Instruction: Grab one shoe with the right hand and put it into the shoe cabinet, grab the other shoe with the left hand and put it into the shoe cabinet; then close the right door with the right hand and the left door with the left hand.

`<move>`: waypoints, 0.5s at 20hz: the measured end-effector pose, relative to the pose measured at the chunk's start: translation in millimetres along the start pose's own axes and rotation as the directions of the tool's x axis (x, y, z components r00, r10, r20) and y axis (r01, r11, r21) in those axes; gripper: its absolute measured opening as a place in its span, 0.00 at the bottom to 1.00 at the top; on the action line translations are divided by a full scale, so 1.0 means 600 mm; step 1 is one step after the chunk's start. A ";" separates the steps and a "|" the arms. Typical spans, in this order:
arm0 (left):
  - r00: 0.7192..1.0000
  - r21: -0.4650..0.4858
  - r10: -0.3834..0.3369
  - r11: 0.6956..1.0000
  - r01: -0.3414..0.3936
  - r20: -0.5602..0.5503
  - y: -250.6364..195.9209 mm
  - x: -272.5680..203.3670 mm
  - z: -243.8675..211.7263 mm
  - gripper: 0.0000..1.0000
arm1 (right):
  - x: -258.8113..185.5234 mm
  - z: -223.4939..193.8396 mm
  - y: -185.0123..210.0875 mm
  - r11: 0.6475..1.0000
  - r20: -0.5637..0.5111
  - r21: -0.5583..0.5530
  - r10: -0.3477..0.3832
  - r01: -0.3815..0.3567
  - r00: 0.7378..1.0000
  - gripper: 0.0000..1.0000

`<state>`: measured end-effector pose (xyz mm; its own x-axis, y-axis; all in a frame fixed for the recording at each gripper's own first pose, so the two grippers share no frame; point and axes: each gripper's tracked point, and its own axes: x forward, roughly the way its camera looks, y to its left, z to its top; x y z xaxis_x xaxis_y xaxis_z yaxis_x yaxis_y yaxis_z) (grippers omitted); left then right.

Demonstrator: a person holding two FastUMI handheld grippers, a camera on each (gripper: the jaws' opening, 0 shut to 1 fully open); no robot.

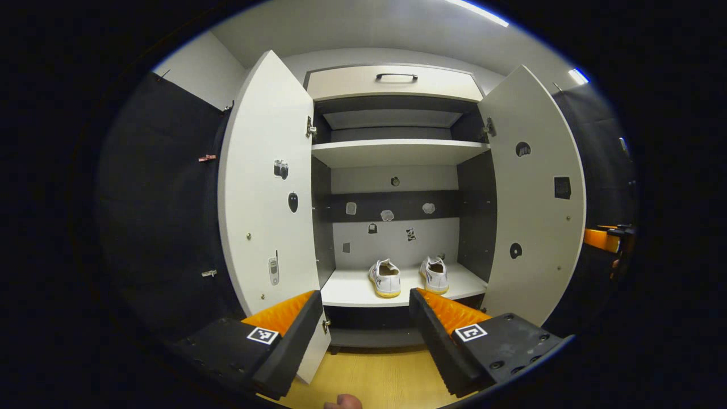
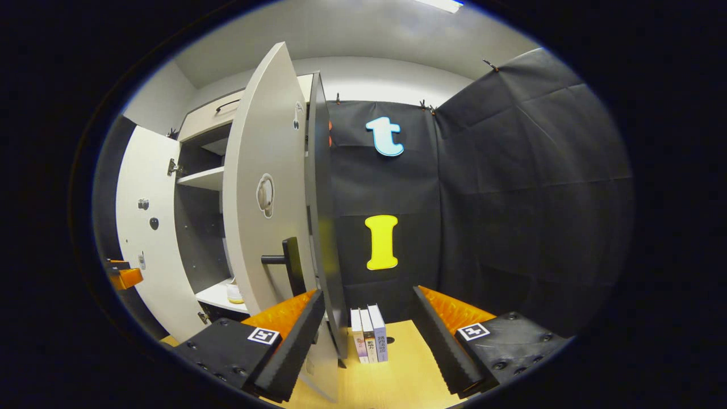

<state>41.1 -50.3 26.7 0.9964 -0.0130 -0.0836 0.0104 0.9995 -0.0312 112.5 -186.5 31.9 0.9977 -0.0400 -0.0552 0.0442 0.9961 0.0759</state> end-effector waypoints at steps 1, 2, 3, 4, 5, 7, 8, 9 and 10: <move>1.000 -0.003 -0.006 1.000 0.006 -0.012 0.000 -0.013 -0.009 0.96 | 0.006 -0.004 0.002 1.000 -0.008 0.000 -0.001 0.001 1.000 0.98; 1.000 0.000 -0.008 1.000 0.008 -0.015 0.003 -0.024 -0.011 0.96 | 0.010 -0.008 0.006 1.000 -0.014 0.001 0.000 0.000 1.000 0.98; 1.000 0.009 -0.013 1.000 0.013 -0.015 0.005 -0.028 -0.014 0.97 | 0.013 -0.011 0.007 1.000 -0.017 0.001 -0.003 0.003 1.000 0.98; 1.000 0.015 -0.014 1.000 0.014 -0.022 0.009 -0.034 -0.018 0.96 | 0.015 -0.012 0.005 1.000 -0.020 -0.003 -0.014 0.014 1.000 0.98; 0.999 0.012 -0.021 1.000 0.021 -0.029 0.009 -0.039 -0.024 0.96 | 0.015 -0.015 0.006 1.000 -0.024 -0.004 -0.018 0.018 1.000 0.98; 0.998 -0.002 -0.043 0.999 0.043 -0.040 0.008 -0.049 -0.029 0.96 | 0.014 -0.015 0.011 1.000 -0.023 -0.007 -0.020 0.020 1.000 0.98; 0.998 0.001 -0.046 0.999 0.046 -0.043 0.012 -0.051 -0.031 0.96 | 0.014 -0.016 0.013 0.999 -0.028 -0.011 -0.031 0.030 0.999 0.98; 0.998 0.007 -0.047 0.999 0.047 -0.047 0.018 -0.050 -0.036 0.96 | 0.011 -0.014 0.014 0.999 -0.023 -0.017 -0.042 0.041 0.999 0.98; 0.998 0.012 -0.047 0.999 0.048 -0.049 0.023 -0.053 -0.037 0.96 | 0.011 -0.014 0.016 0.998 -0.023 -0.025 -0.051 0.051 0.998 0.97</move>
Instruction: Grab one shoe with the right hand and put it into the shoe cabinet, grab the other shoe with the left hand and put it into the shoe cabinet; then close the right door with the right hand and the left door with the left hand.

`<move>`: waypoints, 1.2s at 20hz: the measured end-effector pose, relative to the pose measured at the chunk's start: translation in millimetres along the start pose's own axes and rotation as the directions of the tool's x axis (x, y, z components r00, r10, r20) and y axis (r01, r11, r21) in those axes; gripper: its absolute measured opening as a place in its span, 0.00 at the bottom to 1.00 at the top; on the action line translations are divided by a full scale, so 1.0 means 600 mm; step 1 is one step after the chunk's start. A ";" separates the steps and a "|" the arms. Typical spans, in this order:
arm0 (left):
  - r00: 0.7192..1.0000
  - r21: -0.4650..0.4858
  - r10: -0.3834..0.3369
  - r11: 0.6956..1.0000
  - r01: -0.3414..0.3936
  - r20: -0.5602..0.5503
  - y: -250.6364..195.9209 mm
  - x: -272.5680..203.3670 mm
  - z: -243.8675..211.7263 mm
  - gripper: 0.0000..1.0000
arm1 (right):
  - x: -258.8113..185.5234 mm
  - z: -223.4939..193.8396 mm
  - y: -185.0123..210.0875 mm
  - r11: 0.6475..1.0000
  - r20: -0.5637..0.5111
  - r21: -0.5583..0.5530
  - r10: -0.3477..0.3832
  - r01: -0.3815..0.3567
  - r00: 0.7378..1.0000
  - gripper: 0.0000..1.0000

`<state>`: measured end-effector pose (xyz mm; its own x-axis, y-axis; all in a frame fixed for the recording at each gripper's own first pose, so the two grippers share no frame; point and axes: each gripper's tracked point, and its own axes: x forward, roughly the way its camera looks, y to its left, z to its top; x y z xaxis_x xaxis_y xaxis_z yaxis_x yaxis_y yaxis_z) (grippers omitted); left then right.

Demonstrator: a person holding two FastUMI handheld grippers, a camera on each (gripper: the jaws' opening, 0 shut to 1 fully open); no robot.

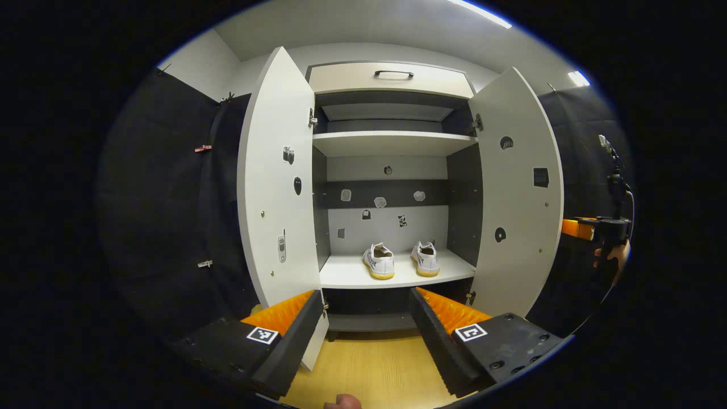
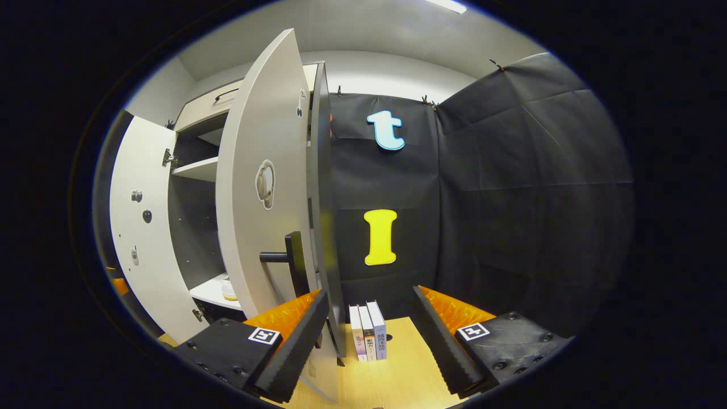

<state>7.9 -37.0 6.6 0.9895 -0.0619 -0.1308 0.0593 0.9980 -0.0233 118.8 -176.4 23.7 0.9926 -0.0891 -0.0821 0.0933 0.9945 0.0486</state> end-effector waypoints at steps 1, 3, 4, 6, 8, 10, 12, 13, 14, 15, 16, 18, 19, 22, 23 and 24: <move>1.000 0.000 -0.002 1.000 0.002 -0.001 0.004 -0.001 -0.002 0.97 | 0.000 -0.002 0.005 1.000 0.000 -0.003 -0.007 0.007 1.000 0.97; 1.000 -0.003 -0.001 1.000 0.001 0.002 0.016 -0.004 -0.002 0.96 | -0.006 -0.002 0.021 1.000 -0.003 -0.009 -0.004 0.004 1.000 0.97; 1.000 -0.006 0.002 1.000 -0.002 0.003 0.024 -0.007 -0.002 0.96 | -0.009 -0.003 0.033 1.000 -0.007 -0.005 0.004 -0.004 1.000 0.97; 1.000 -0.011 0.007 1.000 -0.007 0.003 0.038 -0.011 -0.004 0.96 | -0.014 -0.007 0.061 1.000 -0.011 0.010 0.030 -0.030 0.999 0.97; 1.000 -0.016 0.014 1.000 -0.014 0.002 0.053 -0.013 -0.006 0.96 | -0.017 -0.010 0.097 0.998 -0.010 0.014 0.063 -0.063 0.998 0.98; 1.000 -0.020 0.024 1.000 -0.024 0.002 0.070 -0.019 -0.008 0.97 | -0.018 -0.014 0.135 0.995 -0.010 0.014 0.094 -0.094 0.995 0.98; 0.999 -0.025 0.034 0.999 -0.034 0.000 0.085 -0.024 -0.009 0.96 | -0.019 -0.017 0.176 0.991 -0.009 0.015 0.134 -0.134 0.991 0.98; 0.999 -0.028 0.040 0.999 -0.040 -0.001 0.093 -0.026 -0.011 0.96 | -0.019 -0.018 0.199 0.987 -0.009 0.019 0.159 -0.159 0.987 0.97; 0.999 -0.032 0.045 0.998 -0.045 -0.002 0.101 -0.027 -0.012 0.97 | -0.020 -0.020 0.219 0.983 -0.010 0.026 0.181 -0.181 0.983 0.98; 0.999 -0.037 0.049 0.998 -0.050 -0.004 0.108 -0.029 -0.013 0.97 | -0.020 -0.023 0.240 0.978 -0.013 0.035 0.205 -0.204 0.979 0.98; 0.999 -0.041 0.053 0.998 -0.053 -0.006 0.116 -0.031 -0.014 0.97 | -0.021 -0.025 0.262 0.972 -0.018 0.052 0.231 -0.230 0.973 0.97; 0.998 -0.044 0.063 0.997 -0.063 -0.009 0.130 -0.032 -0.016 0.97 | -0.027 -0.031 0.295 0.962 -0.027 0.086 0.263 -0.259 0.965 0.98; 0.997 -0.046 0.071 0.996 -0.071 -0.010 0.140 -0.036 -0.016 0.97 | -0.030 -0.034 0.306 0.959 -0.035 0.099 0.270 -0.266 0.962 0.98; 0.996 -0.052 0.091 0.994 -0.092 -0.005 0.167 -0.039 -0.012 0.96 | -0.050 -0.051 0.332 0.949 -0.059 0.130 0.298 -0.289 0.953 0.98; 0.995 -0.053 0.096 0.994 -0.096 -0.003 0.178 -0.027 -0.012 0.96 | -0.055 -0.056 0.334 0.949 -0.059 0.134 0.294 -0.284 0.954 0.98; 0.994 -0.050 0.105 0.993 -0.105 0.000 0.189 -0.025 -0.009 0.96 | -0.061 -0.060 0.335 0.951 -0.056 0.128 0.291 -0.282 0.955 0.98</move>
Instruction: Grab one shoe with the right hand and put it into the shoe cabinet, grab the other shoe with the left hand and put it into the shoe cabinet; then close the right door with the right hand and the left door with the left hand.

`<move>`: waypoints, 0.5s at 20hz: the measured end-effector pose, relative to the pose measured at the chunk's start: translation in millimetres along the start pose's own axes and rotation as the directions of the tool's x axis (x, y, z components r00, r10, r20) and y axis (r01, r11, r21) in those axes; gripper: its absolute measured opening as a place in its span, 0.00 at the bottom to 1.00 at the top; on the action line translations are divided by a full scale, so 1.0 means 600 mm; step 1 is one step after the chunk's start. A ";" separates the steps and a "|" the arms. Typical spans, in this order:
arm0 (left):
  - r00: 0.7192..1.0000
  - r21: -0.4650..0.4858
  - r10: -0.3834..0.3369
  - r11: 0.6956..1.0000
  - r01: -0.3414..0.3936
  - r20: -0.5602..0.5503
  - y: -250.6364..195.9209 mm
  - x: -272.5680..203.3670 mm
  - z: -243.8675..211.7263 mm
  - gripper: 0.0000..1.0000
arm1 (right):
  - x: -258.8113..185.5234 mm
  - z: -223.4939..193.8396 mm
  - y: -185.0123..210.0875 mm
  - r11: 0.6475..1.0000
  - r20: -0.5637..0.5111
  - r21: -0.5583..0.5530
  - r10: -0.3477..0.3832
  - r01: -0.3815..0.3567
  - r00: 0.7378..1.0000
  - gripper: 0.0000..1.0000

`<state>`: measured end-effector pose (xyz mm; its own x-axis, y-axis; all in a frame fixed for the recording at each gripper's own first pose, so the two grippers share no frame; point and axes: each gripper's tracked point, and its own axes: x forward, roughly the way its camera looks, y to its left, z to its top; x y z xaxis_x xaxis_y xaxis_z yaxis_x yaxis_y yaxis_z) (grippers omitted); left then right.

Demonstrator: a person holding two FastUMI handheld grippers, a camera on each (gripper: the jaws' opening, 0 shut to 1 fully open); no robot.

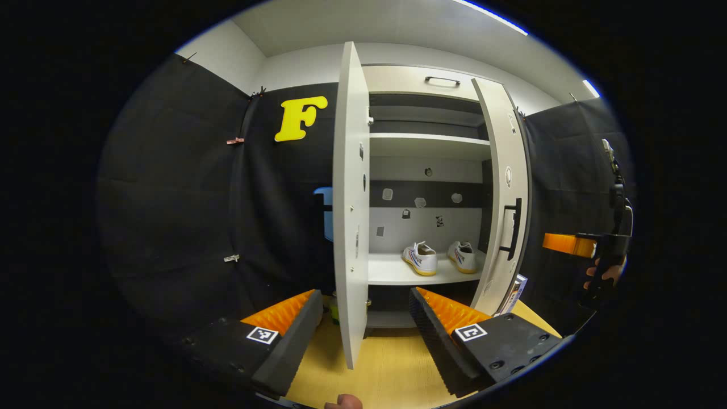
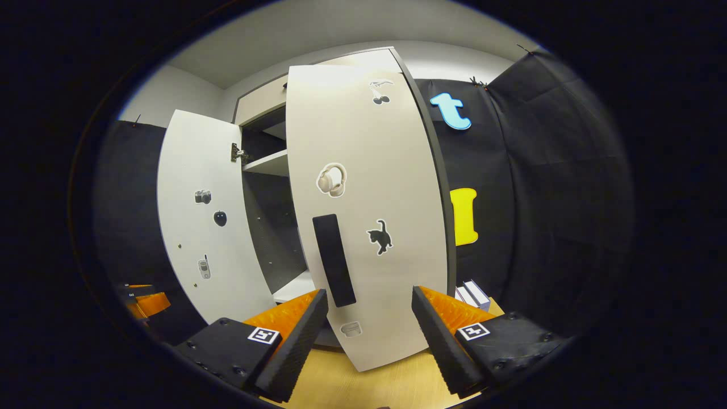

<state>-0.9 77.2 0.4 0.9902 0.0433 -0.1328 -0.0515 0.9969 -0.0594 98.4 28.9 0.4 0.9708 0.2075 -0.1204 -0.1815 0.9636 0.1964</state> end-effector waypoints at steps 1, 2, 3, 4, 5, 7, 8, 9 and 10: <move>1.000 0.002 0.010 1.000 -0.010 0.001 0.012 0.003 0.001 0.97 | -0.004 -0.005 0.001 1.000 0.003 -0.017 -0.008 0.008 1.000 0.98; 1.000 0.004 0.021 1.000 -0.021 0.004 0.026 0.007 0.005 0.97 | -0.009 -0.010 0.001 0.999 0.006 -0.040 -0.015 0.015 1.000 0.98; 1.000 0.006 0.030 1.000 -0.030 0.007 0.038 0.011 0.008 0.97 | -0.014 -0.012 0.003 0.998 0.013 -0.062 -0.017 0.018 1.000 0.98; 0.999 0.011 0.041 0.999 -0.041 0.014 0.053 0.014 0.014 0.96 | -0.020 -0.008 0.007 0.997 0.027 -0.080 -0.018 0.020 0.999 0.98; 0.998 0.016 0.050 0.999 -0.050 0.024 0.066 0.022 0.019 0.96 | -0.026 -0.003 0.010 0.996 0.042 -0.090 -0.020 0.023 0.999 0.98; 0.997 0.019 0.068 0.997 -0.069 0.048 0.094 0.038 0.034 0.96 | -0.034 0.004 0.019 0.995 0.061 -0.093 -0.015 0.021 0.998 0.98; 0.995 0.025 0.076 0.997 -0.077 0.060 0.107 0.048 0.040 0.96 | -0.038 0.007 0.025 0.996 0.063 -0.092 -0.012 0.018 0.998 0.98; 0.995 0.028 0.082 0.996 -0.084 0.065 0.122 0.055 0.043 0.96 | -0.042 0.007 0.031 0.996 0.061 -0.090 -0.006 0.011 0.998 0.98; 0.994 0.026 0.085 0.996 -0.087 0.064 0.134 0.066 0.044 0.96 | -0.047 0.008 0.037 0.996 0.062 -0.088 0.000 0.006 0.998 0.98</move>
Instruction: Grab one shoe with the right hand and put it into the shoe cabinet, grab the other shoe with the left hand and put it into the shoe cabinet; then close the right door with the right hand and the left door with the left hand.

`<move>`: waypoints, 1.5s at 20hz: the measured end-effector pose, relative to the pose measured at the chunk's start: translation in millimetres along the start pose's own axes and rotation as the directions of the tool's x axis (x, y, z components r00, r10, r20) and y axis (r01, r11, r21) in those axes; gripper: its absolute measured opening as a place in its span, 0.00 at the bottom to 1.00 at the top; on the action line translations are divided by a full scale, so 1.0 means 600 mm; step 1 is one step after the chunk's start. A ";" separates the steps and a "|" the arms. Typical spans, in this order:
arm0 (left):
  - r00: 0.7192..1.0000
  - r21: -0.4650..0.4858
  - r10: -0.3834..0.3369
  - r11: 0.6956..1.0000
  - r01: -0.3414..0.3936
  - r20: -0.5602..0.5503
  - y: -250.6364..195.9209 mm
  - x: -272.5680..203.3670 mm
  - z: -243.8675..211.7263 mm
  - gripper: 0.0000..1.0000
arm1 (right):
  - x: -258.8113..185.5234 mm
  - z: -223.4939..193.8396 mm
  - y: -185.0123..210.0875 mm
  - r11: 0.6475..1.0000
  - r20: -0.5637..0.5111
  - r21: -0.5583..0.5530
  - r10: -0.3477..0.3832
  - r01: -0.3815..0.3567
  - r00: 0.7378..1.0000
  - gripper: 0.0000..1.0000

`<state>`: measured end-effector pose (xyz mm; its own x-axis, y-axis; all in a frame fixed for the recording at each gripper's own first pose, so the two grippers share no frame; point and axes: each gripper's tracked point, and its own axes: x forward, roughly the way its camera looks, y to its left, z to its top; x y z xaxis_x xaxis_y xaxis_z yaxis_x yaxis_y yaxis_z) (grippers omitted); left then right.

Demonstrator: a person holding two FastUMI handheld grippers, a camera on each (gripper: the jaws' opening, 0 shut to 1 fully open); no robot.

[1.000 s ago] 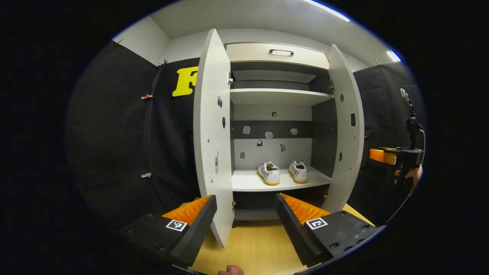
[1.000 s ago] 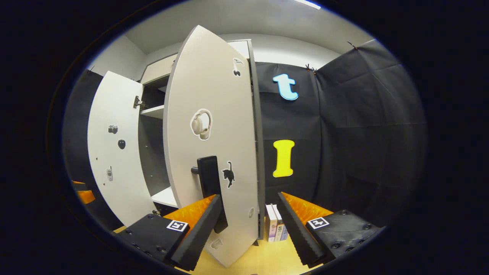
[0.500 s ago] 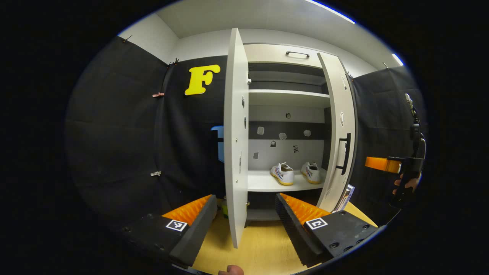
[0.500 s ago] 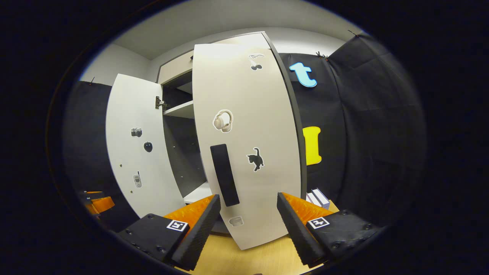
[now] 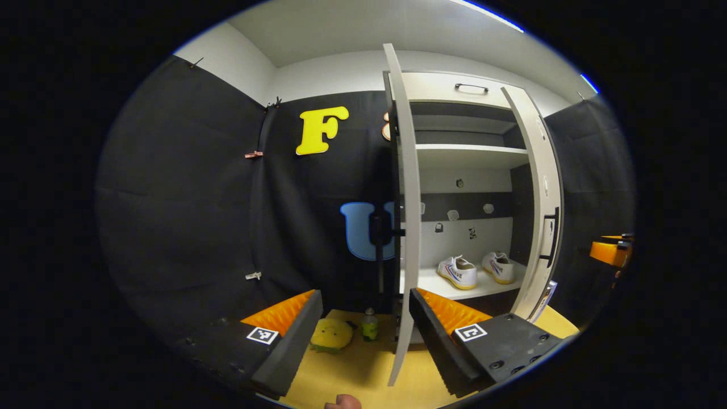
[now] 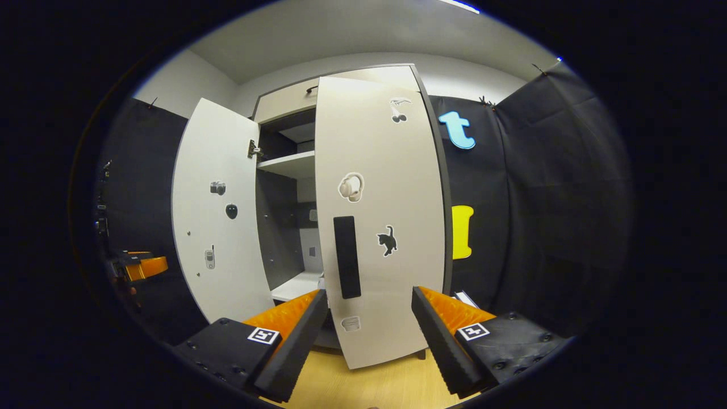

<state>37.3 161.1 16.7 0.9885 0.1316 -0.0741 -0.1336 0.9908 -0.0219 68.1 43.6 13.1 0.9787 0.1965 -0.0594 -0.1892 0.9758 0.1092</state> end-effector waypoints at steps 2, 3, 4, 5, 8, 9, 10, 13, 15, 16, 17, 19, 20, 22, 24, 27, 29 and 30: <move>1.000 -0.009 0.017 1.000 -0.017 -0.006 0.023 0.024 0.001 0.96 | -0.005 0.003 0.006 1.000 0.003 -0.007 0.004 -0.004 1.000 0.98; 1.000 -0.006 0.031 0.999 -0.031 -0.002 0.039 0.038 0.002 0.96 | -0.008 0.004 0.008 1.000 0.005 -0.010 0.004 -0.004 1.000 0.98; 0.999 -0.003 0.043 0.999 -0.043 0.000 0.050 0.050 0.001 0.97 | -0.011 0.006 0.011 1.000 0.006 -0.012 0.007 -0.006 1.000 0.98; 0.999 0.001 0.052 0.999 -0.052 -0.003 0.054 0.066 0.000 0.96 | -0.014 0.006 0.014 1.000 0.006 -0.014 0.007 -0.007 1.000 0.98; 0.998 0.008 0.060 0.998 -0.059 -0.021 0.063 0.100 -0.015 0.96 | -0.015 0.005 0.019 1.000 0.002 -0.023 0.010 -0.010 1.000 0.98; 0.998 0.010 0.057 0.998 -0.057 -0.025 0.063 0.109 -0.018 1.00 | -0.016 0.005 0.020 1.000 0.000 -0.027 0.010 -0.010 1.000 0.98; 0.998 0.012 0.052 0.999 -0.051 -0.033 0.061 0.112 -0.023 0.96 | -0.016 0.004 0.020 1.000 -0.002 -0.030 0.009 -0.009 1.000 0.98; 0.998 0.024 0.052 0.998 -0.051 -0.023 0.049 0.120 -0.020 0.93 | -0.020 0.004 0.016 1.000 -0.002 -0.030 0.006 -0.006 1.000 0.98; 0.997 0.031 0.070 0.997 -0.069 -0.013 0.042 0.115 -0.019 0.93 | -0.022 0.005 0.013 1.000 -0.002 -0.027 0.006 -0.006 1.000 0.98; 0.997 0.032 0.074 0.997 -0.073 -0.012 0.035 0.115 -0.018 0.92 | -0.022 0.005 0.012 1.000 -0.004 -0.028 0.006 -0.006 1.000 0.98; 0.997 0.028 0.072 0.997 -0.072 -0.013 0.024 0.113 -0.018 0.92 | -0.024 0.005 0.009 1.000 -0.006 -0.029 0.004 -0.005 1.000 0.98; 0.998 0.017 0.062 0.998 -0.062 -0.020 0.008 0.106 -0.019 0.92 | -0.028 0.007 0.005 1.000 -0.008 -0.023 0.001 -0.001 1.000 0.98; 0.998 0.014 0.056 0.998 -0.056 -0.021 -0.001 0.104 -0.018 0.92 | -0.029 0.009 0.001 1.000 -0.009 -0.019 -0.003 0.003 1.000 0.98; 0.999 0.009 0.049 0.999 -0.048 -0.022 -0.020 0.100 -0.017 0.92 | -0.027 0.009 -0.009 1.000 -0.016 -0.014 -0.012 0.012 1.000 0.98; 0.999 -0.002 0.032 0.999 -0.032 -0.022 -0.046 0.096 -0.018 0.91 | -0.029 0.005 -0.018 1.000 -0.026 -0.007 -0.016 0.016 1.000 0.98; 1.000 -0.018 -0.016 1.000 0.016 -0.024 -0.094 0.092 -0.016 0.92 | -0.031 0.007 -0.023 1.000 -0.026 0.002 -0.020 0.020 0.999 0.98; 0.998 -0.017 -0.052 0.999 0.052 -0.018 -0.131 0.094 -0.016 0.92 | -0.034 0.008 -0.033 1.000 -0.025 0.003 -0.017 0.017 1.000 0.98; 0.998 -0.017 -0.069 0.998 0.068 -0.015 -0.149 0.097 -0.015 0.92 | -0.035 0.010 -0.036 1.000 -0.023 0.000 -0.016 0.016 1.000 0.98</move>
<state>105.9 80.0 5.5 0.9942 0.0628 -0.0875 -0.0668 0.9968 -0.0440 52.3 18.0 17.8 0.9795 0.1833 -0.0836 -0.1739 0.9788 0.1081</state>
